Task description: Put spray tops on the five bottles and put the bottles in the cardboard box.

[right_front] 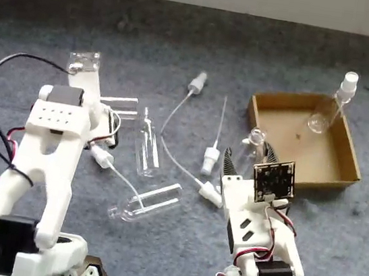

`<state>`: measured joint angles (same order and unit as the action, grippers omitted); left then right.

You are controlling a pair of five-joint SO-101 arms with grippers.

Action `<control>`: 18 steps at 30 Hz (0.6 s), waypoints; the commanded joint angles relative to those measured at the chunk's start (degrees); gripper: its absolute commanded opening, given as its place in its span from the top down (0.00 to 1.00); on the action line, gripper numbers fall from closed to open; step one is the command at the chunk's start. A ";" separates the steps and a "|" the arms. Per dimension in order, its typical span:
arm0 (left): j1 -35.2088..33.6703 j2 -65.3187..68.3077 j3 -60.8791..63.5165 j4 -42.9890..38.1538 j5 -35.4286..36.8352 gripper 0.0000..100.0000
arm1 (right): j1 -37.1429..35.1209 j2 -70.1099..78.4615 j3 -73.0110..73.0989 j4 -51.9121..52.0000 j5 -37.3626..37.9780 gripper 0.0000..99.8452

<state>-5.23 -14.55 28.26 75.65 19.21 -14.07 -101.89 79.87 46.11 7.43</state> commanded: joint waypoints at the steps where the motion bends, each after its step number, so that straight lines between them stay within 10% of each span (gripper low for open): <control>1: -2.77 8.31 -7.52 0.79 10.46 0.85 | 0.75 -0.66 -0.48 -1.63 -0.53 0.88; 18: -2.77 48.13 -38.81 22.68 15.47 0.79 | 0.75 -0.66 -0.48 -1.63 -0.53 0.88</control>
<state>-7.60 28.00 -4.97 96.92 34.24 -14.07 -101.89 79.87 46.11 7.43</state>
